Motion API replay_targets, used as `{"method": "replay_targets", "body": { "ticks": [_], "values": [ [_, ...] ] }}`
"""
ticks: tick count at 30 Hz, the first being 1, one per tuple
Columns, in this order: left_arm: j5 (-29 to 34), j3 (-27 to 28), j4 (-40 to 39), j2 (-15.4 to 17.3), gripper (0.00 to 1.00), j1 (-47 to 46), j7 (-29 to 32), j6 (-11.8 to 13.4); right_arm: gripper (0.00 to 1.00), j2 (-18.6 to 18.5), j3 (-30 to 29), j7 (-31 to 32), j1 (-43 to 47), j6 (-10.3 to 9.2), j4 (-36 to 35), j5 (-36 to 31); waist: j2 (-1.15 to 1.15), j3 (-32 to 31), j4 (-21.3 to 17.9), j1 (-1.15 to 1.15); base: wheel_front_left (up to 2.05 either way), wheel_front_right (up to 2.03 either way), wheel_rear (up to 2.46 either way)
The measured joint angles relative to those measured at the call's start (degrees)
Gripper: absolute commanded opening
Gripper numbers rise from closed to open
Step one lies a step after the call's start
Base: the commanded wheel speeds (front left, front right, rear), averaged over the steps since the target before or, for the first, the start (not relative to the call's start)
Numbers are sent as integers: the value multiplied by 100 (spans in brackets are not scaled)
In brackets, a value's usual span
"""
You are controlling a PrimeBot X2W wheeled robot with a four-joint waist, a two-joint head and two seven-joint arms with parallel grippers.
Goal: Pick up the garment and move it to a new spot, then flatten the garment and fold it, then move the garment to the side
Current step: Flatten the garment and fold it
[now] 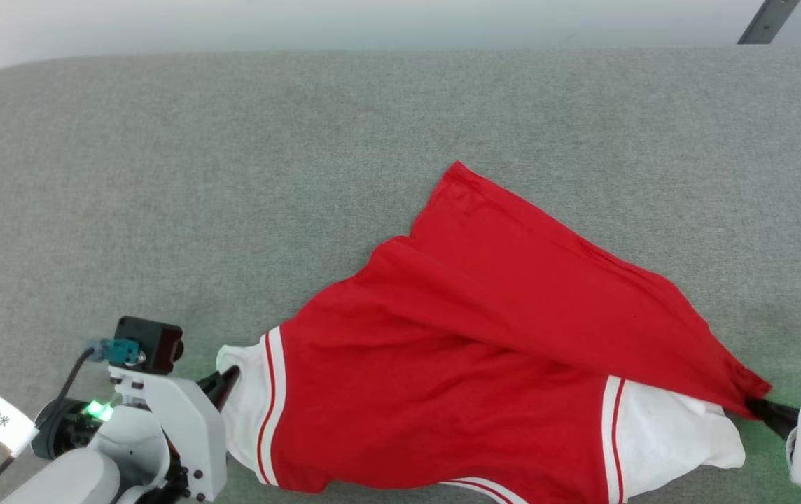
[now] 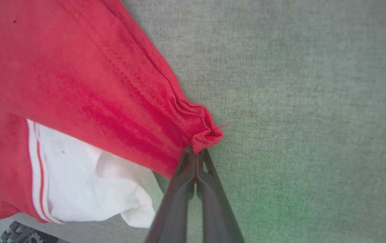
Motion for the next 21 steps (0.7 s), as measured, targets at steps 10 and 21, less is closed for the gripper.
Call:
{"method": "replay_targets", "body": {
  "ticks": [10,21],
  "values": [
    [11,-64,36,-64,0,-39,8,-34,24,414,44,-743,108,1,391,-625,0,33,-21,0,0,0,0],
    [11,-92,37,-112,0,-53,3,-57,100,56,91,-426,-30,0,-536,-435,0,0,31,0,0,0,0]
  ]
}}
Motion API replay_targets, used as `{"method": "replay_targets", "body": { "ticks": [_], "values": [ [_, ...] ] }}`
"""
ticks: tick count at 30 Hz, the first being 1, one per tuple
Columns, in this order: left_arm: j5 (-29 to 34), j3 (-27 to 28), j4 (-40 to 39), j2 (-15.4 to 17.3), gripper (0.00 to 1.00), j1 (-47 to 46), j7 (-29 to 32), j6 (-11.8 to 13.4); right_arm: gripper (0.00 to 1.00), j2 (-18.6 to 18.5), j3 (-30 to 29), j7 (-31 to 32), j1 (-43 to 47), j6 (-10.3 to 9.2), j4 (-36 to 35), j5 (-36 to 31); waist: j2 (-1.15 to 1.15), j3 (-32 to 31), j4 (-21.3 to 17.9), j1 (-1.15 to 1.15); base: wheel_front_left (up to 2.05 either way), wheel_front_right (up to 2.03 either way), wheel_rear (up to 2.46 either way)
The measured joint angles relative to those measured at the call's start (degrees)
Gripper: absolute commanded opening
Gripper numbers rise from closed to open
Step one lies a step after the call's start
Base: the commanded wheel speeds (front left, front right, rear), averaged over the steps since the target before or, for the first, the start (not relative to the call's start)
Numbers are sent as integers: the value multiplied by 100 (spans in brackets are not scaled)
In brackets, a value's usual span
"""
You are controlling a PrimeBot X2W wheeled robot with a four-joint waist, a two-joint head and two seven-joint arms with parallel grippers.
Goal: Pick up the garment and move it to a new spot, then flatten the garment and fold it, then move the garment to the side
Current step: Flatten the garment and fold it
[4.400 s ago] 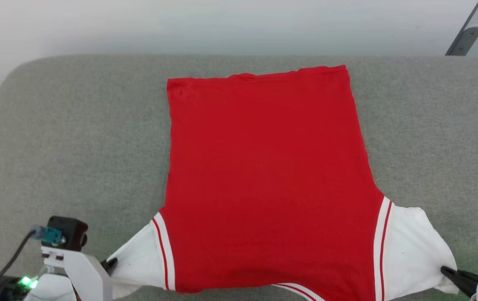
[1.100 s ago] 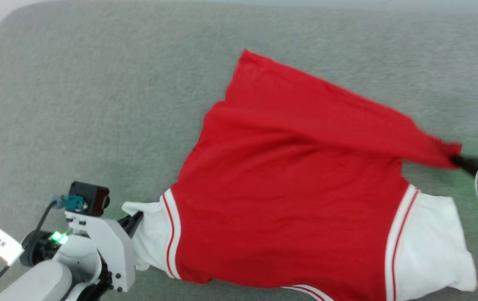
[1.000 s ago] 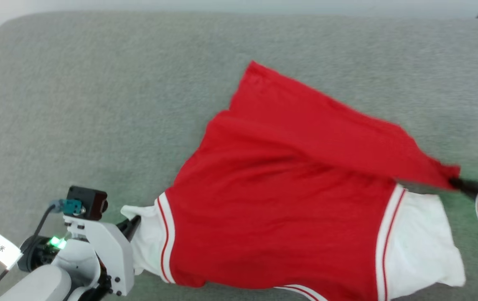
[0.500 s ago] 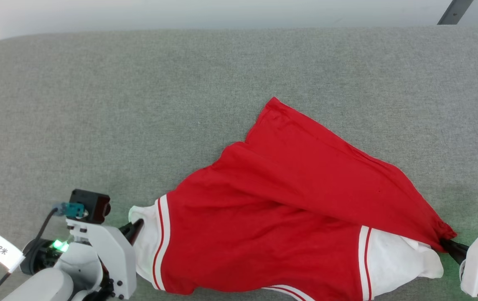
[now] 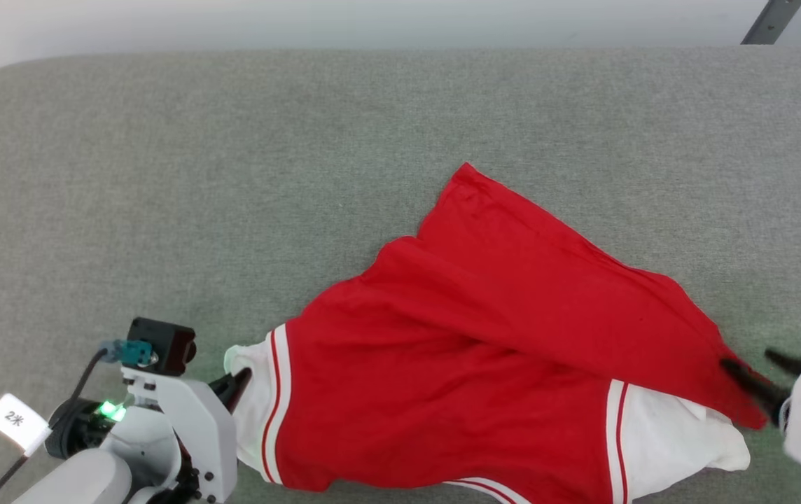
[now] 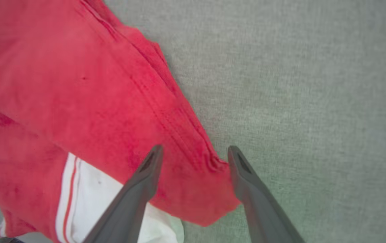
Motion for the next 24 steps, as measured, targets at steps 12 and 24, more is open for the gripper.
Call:
{"method": "replay_targets", "body": {
  "ticks": [12,24],
  "values": [
    [111,-160,5,-277,0,-240,-2,-85,100,92,553,-380,-1458,0,-667,-539,0,118,388,0,0,0,0],
    [252,-385,363,-811,0,-709,-66,-410,100,265,2789,-934,-3906,0,1561,-381,0,420,1048,0,0,0,0]
  ]
}}
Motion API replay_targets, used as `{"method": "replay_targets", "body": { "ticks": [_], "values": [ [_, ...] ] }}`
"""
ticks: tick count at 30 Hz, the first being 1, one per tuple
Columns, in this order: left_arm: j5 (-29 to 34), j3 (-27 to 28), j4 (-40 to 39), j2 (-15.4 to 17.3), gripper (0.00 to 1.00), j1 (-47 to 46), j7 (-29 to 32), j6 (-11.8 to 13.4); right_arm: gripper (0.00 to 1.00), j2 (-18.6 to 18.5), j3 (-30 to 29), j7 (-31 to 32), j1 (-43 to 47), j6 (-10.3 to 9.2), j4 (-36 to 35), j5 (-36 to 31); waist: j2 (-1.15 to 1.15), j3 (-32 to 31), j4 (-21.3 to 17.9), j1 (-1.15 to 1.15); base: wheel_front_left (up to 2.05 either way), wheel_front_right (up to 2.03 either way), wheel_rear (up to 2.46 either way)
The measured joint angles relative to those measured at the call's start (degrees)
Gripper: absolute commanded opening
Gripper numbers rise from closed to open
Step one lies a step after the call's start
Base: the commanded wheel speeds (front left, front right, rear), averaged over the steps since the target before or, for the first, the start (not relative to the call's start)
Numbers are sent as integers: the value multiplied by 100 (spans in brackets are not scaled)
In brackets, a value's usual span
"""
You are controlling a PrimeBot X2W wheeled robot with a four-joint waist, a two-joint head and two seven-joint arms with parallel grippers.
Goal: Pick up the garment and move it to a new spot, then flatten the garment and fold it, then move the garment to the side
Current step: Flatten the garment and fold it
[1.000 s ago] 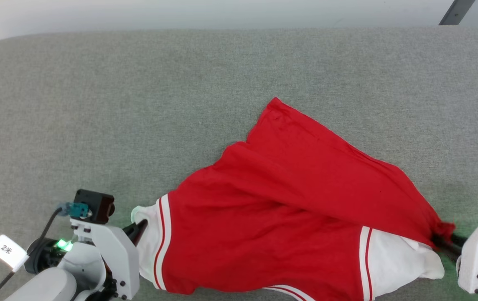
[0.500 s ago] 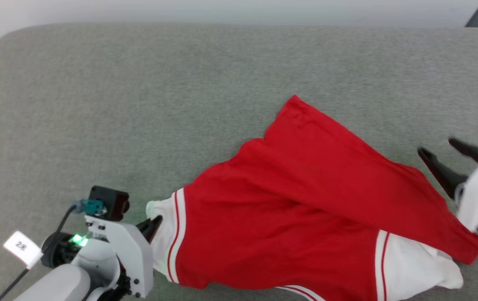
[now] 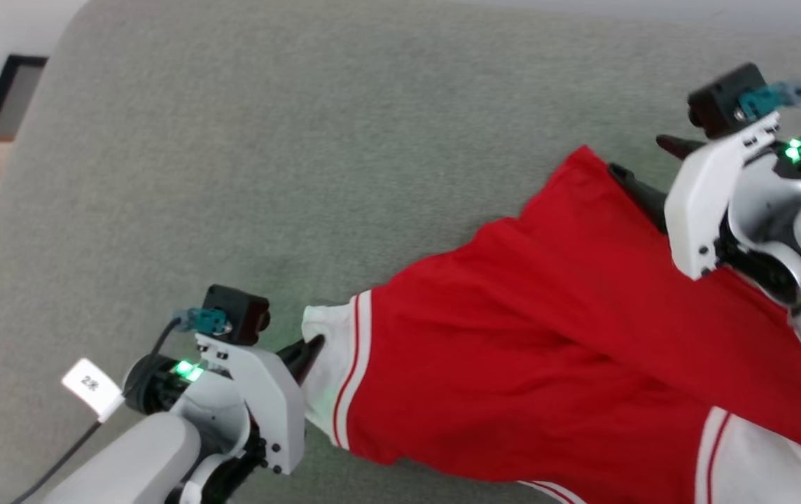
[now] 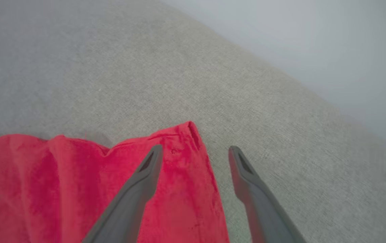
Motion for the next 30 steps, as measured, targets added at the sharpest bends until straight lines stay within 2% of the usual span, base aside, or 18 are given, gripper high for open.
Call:
{"method": "replay_targets", "body": {
  "ticks": [7,15,16,17,24,30],
  "values": [
    [15,-92,283,-259,0,-186,-96,-174,100,59,994,71,-870,0,1273,315,0,194,372,0,0,0,0],
    [15,-141,572,-437,0,-309,-192,-324,100,30,1798,572,-1378,0,2093,1048,0,376,692,0,0,0,0],
    [15,-142,600,-448,0,-319,-197,-353,70,26,1883,682,-1441,0,2152,1125,0,394,715,0,0,0,0],
    [15,-143,625,-460,0,-333,-200,-365,0,18,1934,760,-1503,0,2225,1229,0,409,735,0,0,0,0],
    [-64,-98,750,-423,0,-458,-108,-423,0,40,2131,654,-1713,2,2577,1480,0,373,712,0,0,0,0],
    [-204,83,610,-66,0,-767,330,-361,0,-223,2296,76,-1791,1,2428,1615,0,191,526,0,0,0,0]
  ]
}}
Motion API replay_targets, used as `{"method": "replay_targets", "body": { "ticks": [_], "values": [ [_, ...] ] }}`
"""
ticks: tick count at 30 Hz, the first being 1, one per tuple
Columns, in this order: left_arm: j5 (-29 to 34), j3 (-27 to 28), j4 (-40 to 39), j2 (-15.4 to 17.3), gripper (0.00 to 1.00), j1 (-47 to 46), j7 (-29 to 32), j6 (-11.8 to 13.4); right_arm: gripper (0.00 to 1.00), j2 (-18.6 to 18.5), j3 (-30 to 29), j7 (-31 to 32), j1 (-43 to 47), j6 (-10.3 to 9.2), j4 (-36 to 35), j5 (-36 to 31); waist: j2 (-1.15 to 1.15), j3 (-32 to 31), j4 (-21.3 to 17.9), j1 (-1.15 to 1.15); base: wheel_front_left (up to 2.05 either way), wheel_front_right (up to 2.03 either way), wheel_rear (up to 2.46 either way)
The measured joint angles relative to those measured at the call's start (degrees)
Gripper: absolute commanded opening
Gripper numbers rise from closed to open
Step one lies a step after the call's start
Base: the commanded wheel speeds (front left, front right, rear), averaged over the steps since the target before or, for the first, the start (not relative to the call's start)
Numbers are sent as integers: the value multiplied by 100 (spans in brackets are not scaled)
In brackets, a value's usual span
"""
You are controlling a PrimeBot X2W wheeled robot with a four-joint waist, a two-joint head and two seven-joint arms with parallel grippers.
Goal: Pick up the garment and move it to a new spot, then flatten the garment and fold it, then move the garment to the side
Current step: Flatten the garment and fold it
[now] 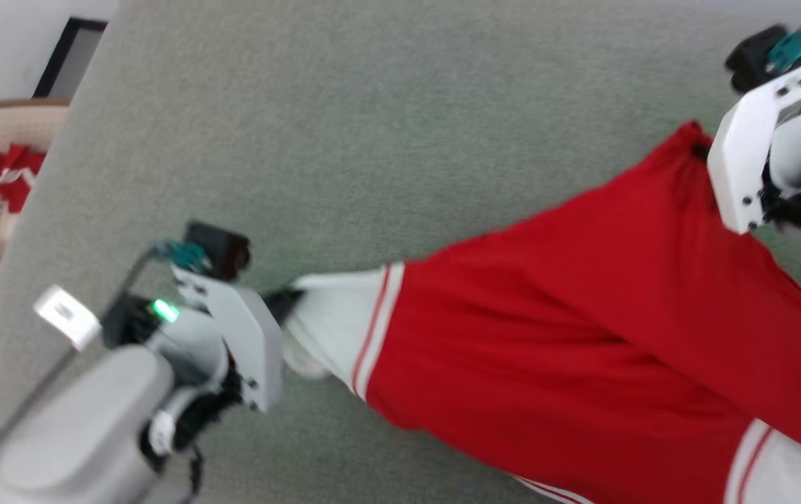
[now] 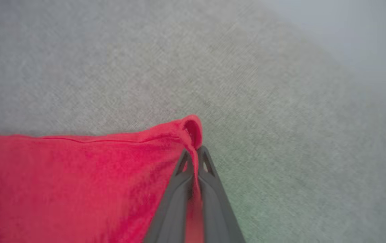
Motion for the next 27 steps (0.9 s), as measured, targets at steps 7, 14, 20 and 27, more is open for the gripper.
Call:
{"method": "replay_targets", "body": {
  "ticks": [7,14,20,27],
  "values": [
    [156,165,-279,539,0,-773,692,97,0,-214,-68,-714,-245,0,-177,96,0,-275,-356,0,0,0,0],
    [417,260,-238,848,0,-1887,1361,-36,0,-339,-272,-1152,-587,0,-361,58,0,-607,-741,0,0,0,0],
    [668,240,180,813,0,-2808,1674,-308,0,-376,-527,-1438,-877,0,-423,-138,0,-896,-1013,0,0,0,0],
    [1034,210,946,480,0,-3879,1560,-636,0,-332,-909,-1852,-1204,0,-335,-514,0,-1154,-1241,0,0,0,0]
  ]
}}
